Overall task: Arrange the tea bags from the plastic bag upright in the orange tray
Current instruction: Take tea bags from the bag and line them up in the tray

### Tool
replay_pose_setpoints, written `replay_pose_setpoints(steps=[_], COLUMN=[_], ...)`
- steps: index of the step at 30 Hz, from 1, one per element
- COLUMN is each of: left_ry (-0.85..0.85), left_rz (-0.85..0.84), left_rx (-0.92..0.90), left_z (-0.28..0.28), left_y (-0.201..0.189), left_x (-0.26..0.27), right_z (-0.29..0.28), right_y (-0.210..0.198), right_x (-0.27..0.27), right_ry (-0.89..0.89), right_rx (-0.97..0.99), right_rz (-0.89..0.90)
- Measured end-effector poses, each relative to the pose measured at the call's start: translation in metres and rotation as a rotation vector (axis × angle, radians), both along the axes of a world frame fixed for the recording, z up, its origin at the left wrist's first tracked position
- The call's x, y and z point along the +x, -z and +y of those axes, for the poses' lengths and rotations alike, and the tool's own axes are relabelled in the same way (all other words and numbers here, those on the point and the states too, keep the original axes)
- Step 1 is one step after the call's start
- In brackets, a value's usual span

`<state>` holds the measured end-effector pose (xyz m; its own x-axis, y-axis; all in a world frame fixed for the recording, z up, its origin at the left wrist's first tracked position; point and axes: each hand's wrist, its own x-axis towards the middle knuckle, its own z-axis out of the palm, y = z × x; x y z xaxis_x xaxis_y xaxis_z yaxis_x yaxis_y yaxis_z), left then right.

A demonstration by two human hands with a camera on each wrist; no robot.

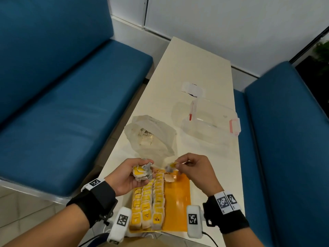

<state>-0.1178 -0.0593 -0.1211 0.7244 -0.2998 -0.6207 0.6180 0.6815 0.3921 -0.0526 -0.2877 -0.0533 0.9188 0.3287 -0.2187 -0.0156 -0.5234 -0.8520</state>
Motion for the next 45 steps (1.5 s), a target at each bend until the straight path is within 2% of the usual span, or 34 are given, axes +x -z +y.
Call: replay_pose_setpoints(steps=[5,9,12,15,19,24,30,34,39,45], left_ry=[0.02,0.023,0.016,0.015,0.017,0.027,0.044,0.052,0.06,0.066], left_rz=[-0.021,-0.033,-0.036,-0.038,-0.042,-0.061,-0.077,-0.082,-0.092,-0.096], left_rx=[0.028,0.033,0.044,0.052,0.051,0.062,0.081,0.081,0.078,0.074], left_z=[0.0,-0.002,-0.001,-0.001,-0.003,-0.001,-0.002,-0.001,0.0,0.002], left_y=[-0.002,-0.003,-0.001,0.0,0.0,0.001,0.002,0.002,0.002,0.003], left_x=[0.0,-0.001,-0.002,-0.003,-0.003,-0.004,-0.006,-0.006,-0.007,-0.006], right_z=[-0.013,-0.021,-0.02,-0.014,-0.007,-0.001,0.015,0.024,0.03,0.031], right_y=[0.019,0.032,0.037,0.052,0.083,0.099,0.095,0.089,0.086,0.091], right_x=[0.003,-0.001,-0.011,-0.022,-0.029,-0.032,-0.039,-0.036,-0.036,-0.034], right_ry=[0.02,0.032,-0.114,-0.279,-0.354,-0.206,-0.075,0.058,0.109,0.324], right_rx=[-0.106,-0.193,-0.359,-0.628,-0.801,-0.696,-0.566,-0.579,-0.476,-0.391], right_rz=[0.18,0.204,0.259,0.311,0.314,0.211,0.058,0.051,0.003,0.087])
